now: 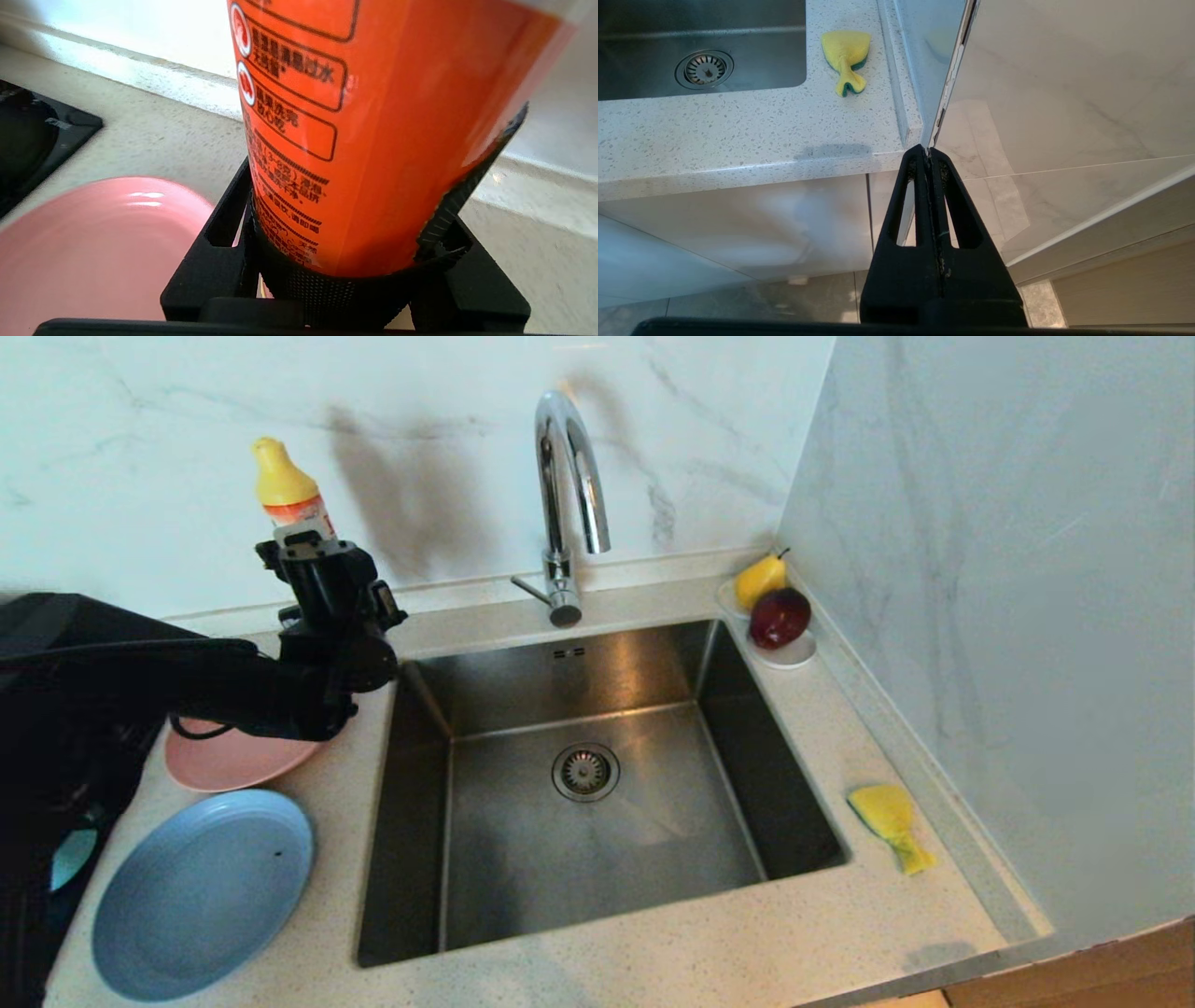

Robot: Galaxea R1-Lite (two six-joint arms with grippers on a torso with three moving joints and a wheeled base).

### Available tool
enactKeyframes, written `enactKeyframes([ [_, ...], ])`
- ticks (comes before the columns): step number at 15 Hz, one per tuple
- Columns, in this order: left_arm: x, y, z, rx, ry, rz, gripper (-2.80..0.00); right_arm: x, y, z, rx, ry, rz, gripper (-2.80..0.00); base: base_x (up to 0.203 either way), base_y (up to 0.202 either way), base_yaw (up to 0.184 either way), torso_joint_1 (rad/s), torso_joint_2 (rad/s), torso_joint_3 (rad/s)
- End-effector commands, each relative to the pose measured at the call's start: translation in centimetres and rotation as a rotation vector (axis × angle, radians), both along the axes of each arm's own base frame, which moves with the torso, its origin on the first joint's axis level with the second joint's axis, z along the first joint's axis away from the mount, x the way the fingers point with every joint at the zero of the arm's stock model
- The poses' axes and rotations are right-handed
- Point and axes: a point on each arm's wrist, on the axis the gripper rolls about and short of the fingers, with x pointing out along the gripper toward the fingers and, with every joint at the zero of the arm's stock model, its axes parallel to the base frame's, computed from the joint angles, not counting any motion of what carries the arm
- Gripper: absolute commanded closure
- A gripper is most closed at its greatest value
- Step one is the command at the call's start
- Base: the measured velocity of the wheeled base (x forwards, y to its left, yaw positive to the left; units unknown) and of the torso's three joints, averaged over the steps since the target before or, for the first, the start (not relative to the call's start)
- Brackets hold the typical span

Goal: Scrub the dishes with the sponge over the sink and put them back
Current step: Place the dish soap on the table

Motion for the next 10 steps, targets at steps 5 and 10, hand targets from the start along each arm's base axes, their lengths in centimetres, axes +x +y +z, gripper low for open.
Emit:
enactKeyframes([
  [5, 3.5, -0.4, -3.5, 0.009, 0.020, 0.018, 0.00, 0.0, 0.0, 0.0, -0.001, 0.000, 0.000, 0.00, 0.000, 0.000, 0.000, 0.000, 0.00, 0.000],
  [10, 5.0, -0.2, -5.5, 0.008, 0.029, 0.031, 0.00, 0.0, 0.0, 0.0, -0.001, 0.000, 0.000, 0.00, 0.000, 0.000, 0.000, 0.000, 0.00, 0.000],
])
